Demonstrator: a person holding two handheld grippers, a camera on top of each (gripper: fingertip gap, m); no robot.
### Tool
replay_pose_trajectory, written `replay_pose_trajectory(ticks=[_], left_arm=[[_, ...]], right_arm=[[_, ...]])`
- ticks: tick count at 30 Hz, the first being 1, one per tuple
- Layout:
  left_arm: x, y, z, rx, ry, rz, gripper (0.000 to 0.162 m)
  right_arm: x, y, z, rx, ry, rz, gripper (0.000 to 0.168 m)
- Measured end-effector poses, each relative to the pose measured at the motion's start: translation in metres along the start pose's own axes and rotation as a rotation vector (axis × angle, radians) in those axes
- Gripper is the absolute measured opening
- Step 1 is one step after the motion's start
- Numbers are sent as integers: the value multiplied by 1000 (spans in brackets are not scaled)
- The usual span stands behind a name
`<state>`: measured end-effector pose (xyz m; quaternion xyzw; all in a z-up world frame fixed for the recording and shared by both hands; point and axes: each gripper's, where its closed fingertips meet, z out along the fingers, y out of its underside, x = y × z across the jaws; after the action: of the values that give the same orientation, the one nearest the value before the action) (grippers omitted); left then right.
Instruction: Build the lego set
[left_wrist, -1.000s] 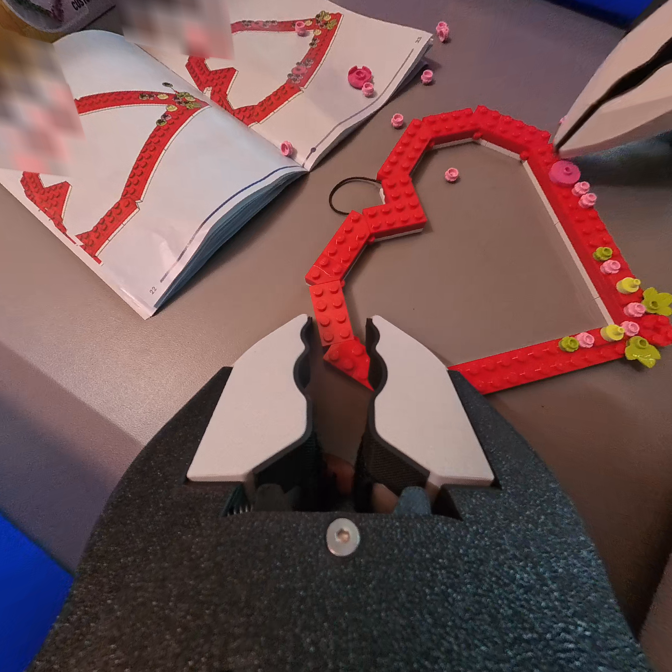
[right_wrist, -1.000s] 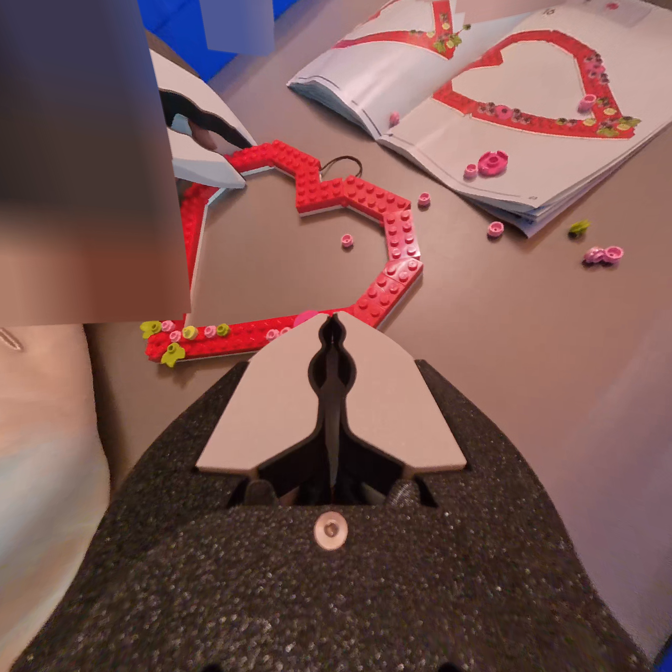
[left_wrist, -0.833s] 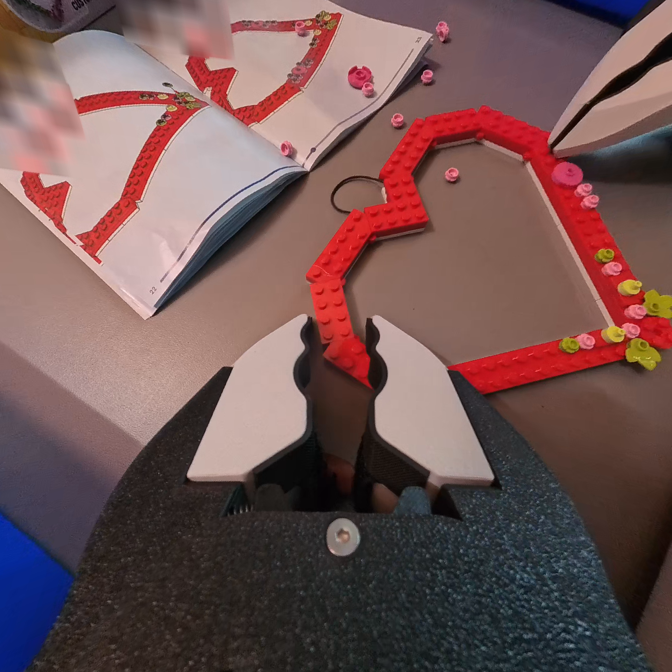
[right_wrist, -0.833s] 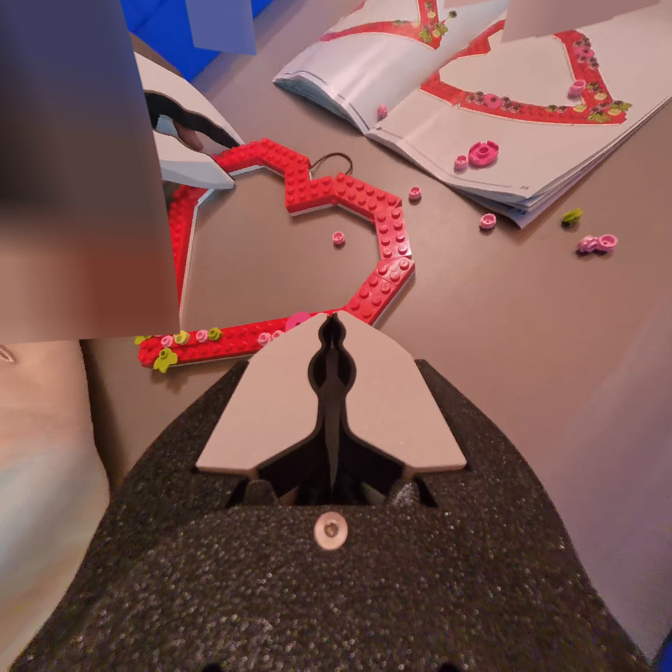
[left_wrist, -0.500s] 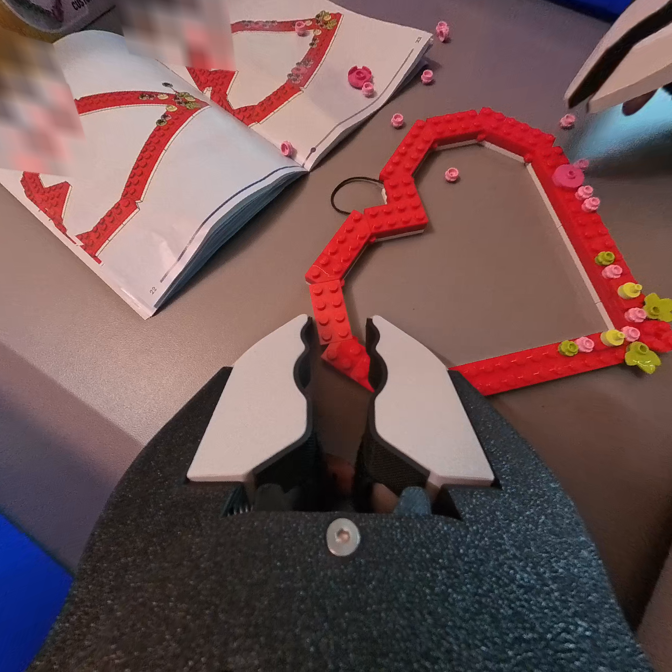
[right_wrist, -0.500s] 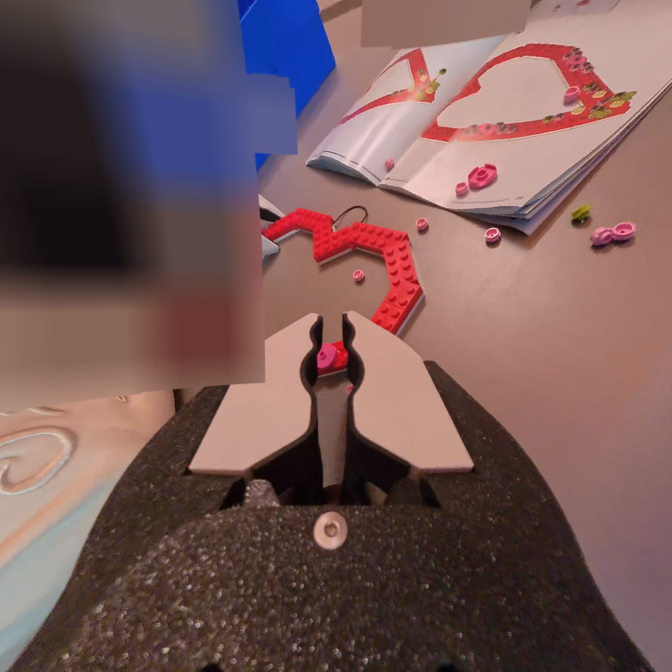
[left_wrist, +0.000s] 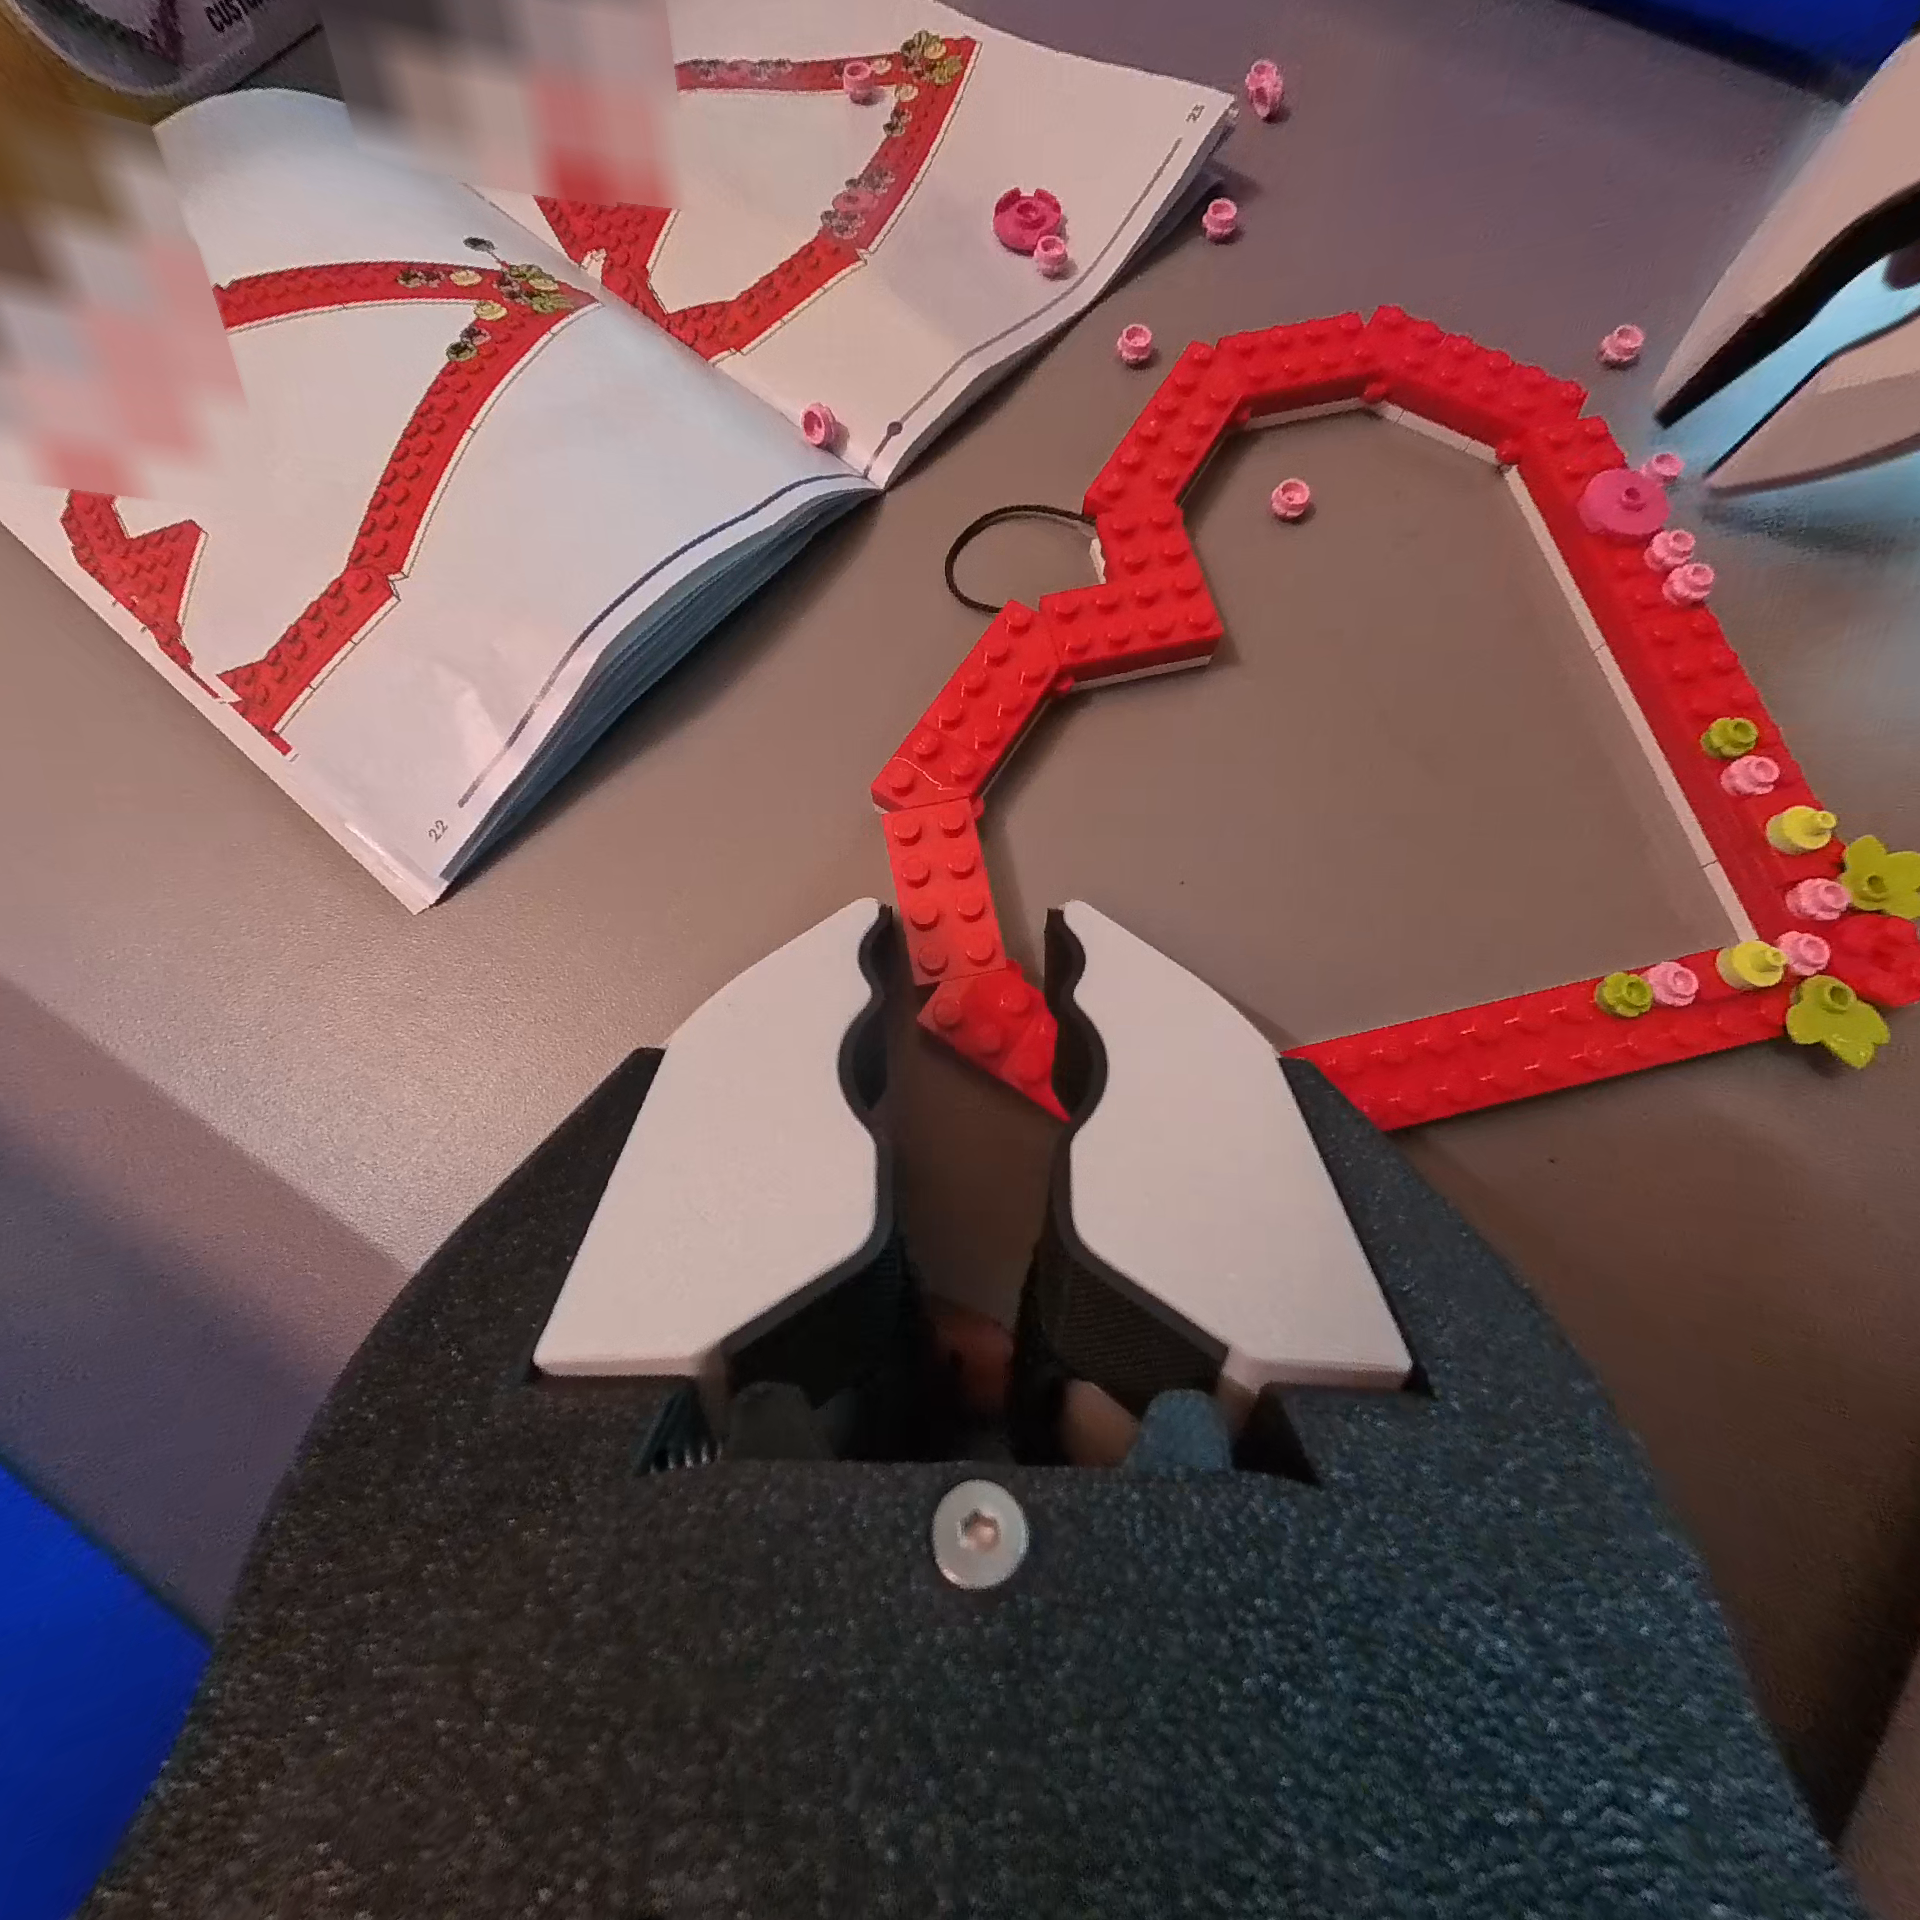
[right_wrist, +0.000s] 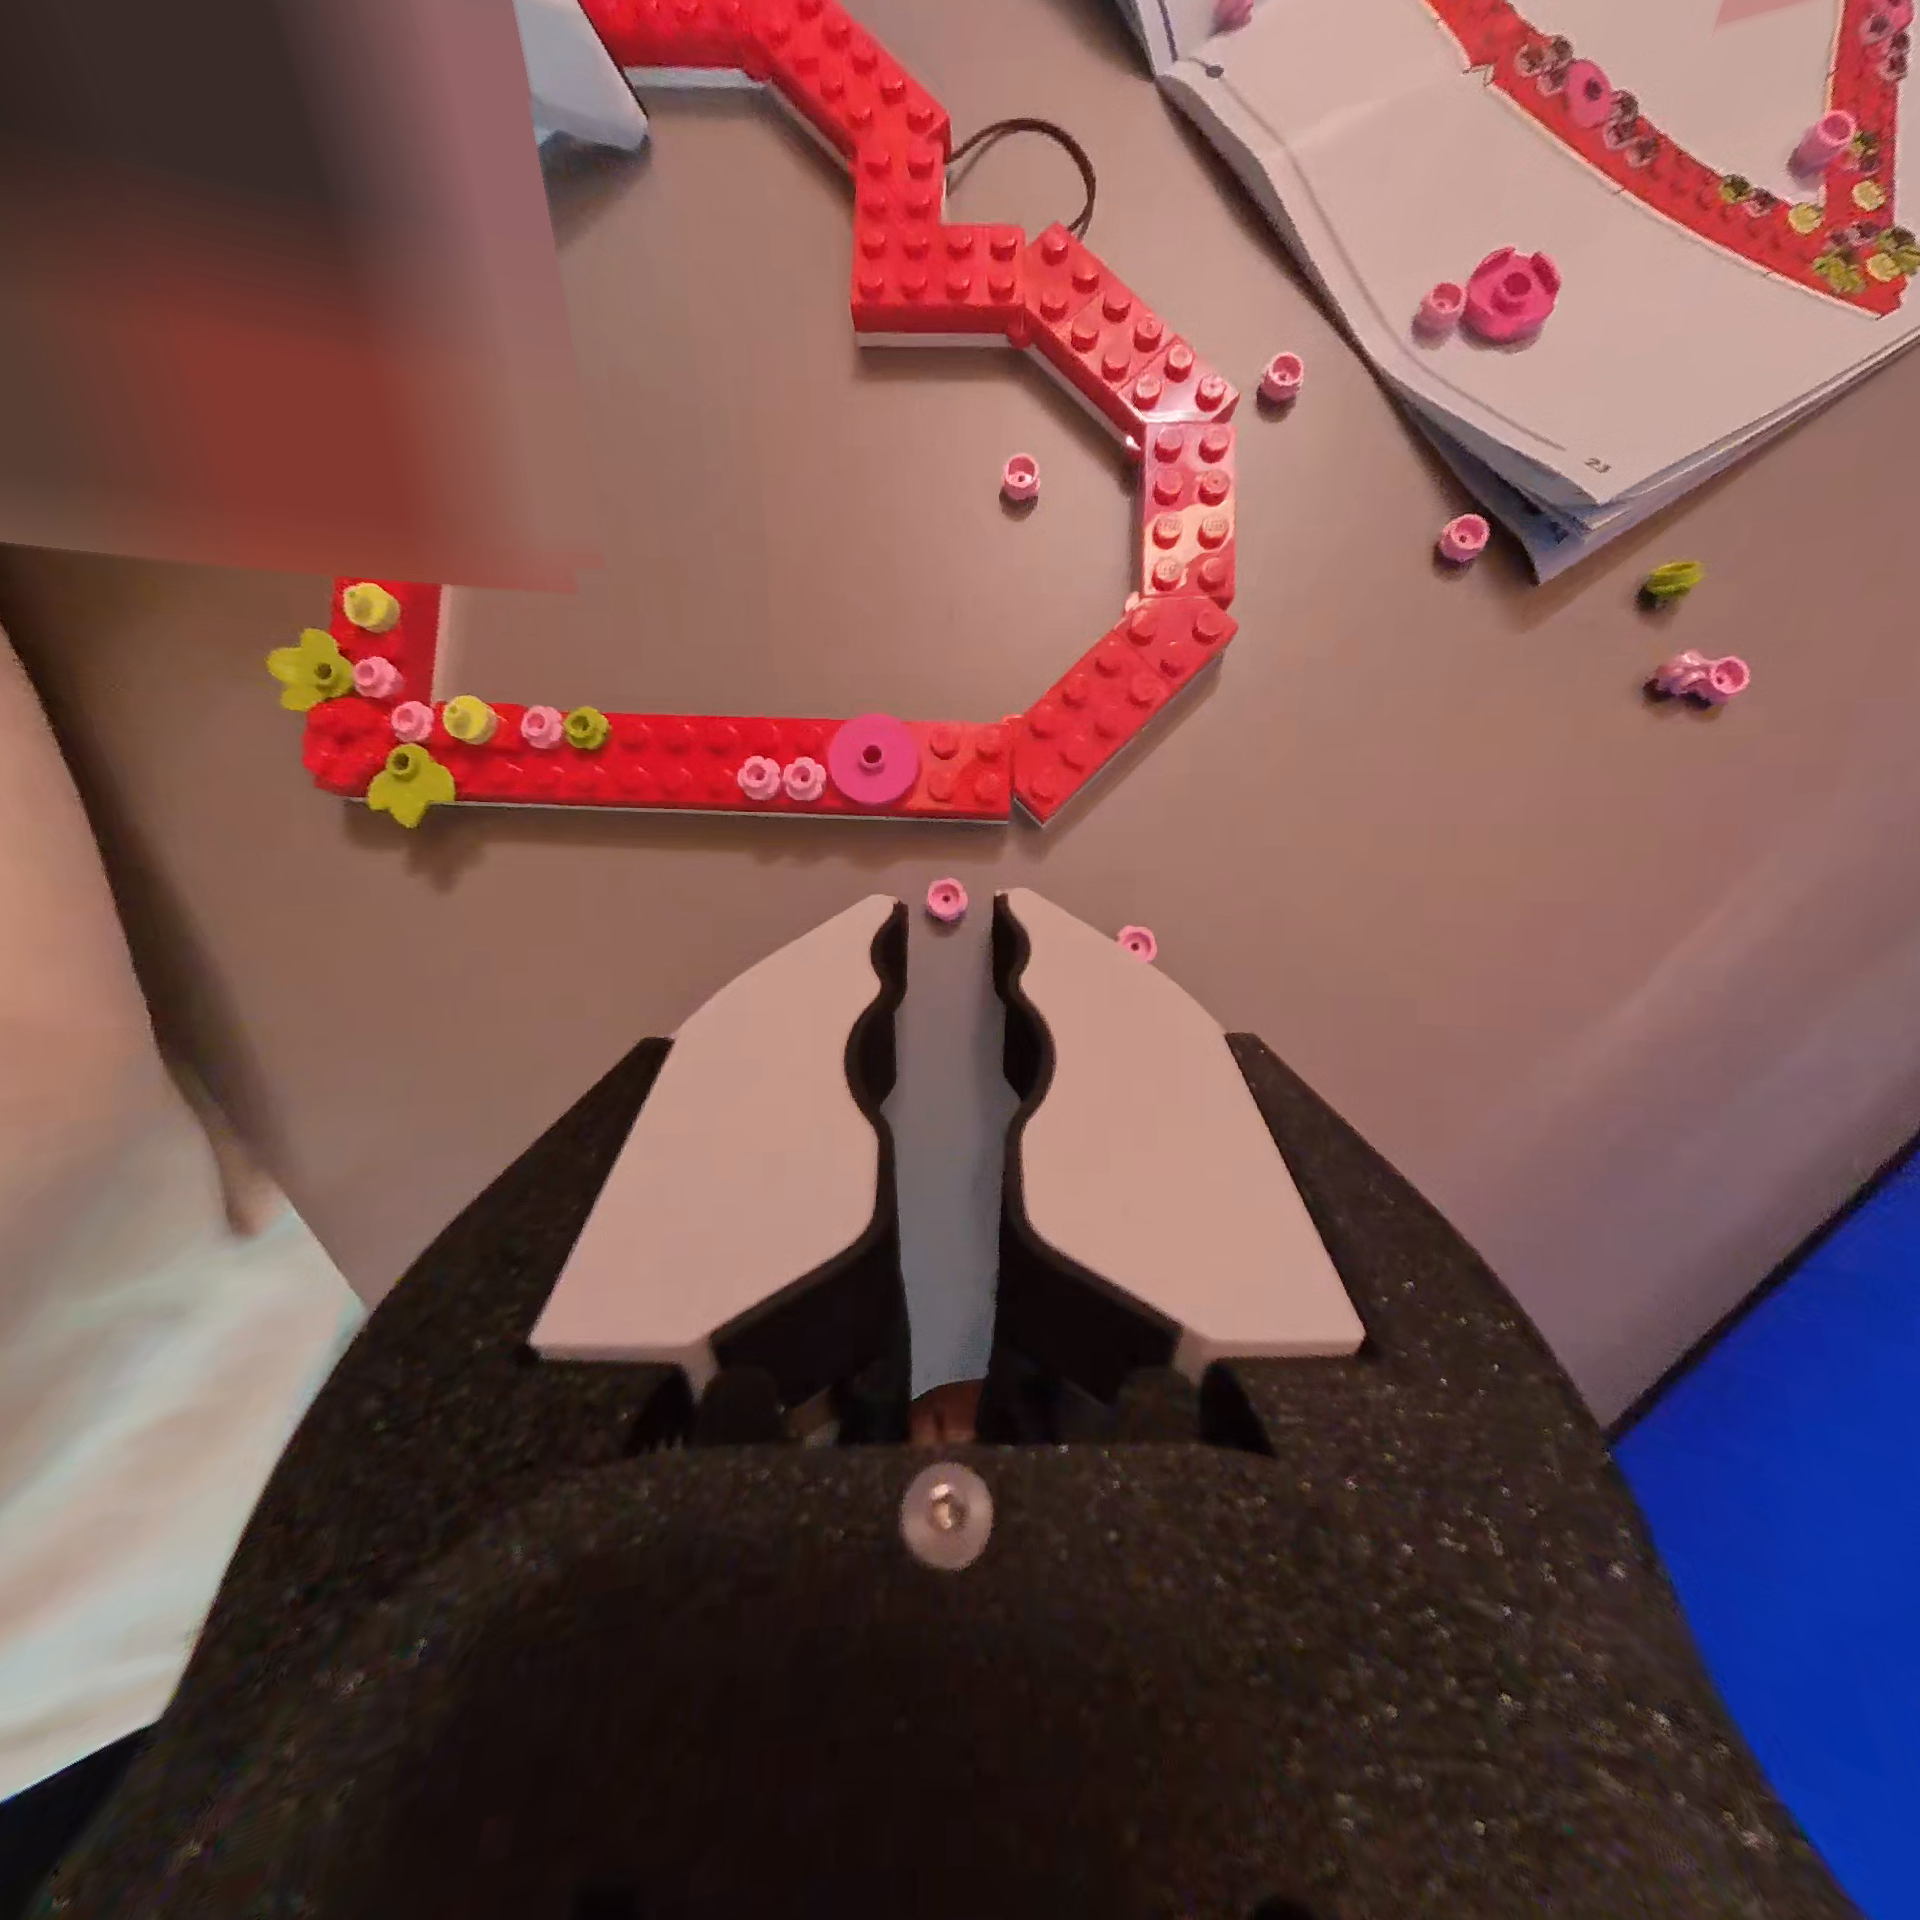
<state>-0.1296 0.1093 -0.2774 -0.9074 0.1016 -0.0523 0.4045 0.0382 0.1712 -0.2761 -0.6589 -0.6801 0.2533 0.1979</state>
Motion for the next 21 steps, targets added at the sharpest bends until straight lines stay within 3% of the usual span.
replay_pose_trajectory(ticks=[4, 8, 12, 15, 21], left_arm=[[0, 0, 0, 0, 0, 0, 27], [0, 0, 0, 0, 0, 0, 27], [0, 0, 0, 0, 0, 0, 27], [0, 0, 0, 0, 0, 0, 27], [0, 0, 0, 0, 0, 1, 27]], right_arm=[[1, 1, 4, -8, 27, -30, 7], [24, -19, -12, 103, 163, -13, 8], [24, -15, -10, 60, 176, -52, 26], [27, -12, -12, 58, 181, -30, 29], [29, -2, -15, 18, 187, -4, 16]])
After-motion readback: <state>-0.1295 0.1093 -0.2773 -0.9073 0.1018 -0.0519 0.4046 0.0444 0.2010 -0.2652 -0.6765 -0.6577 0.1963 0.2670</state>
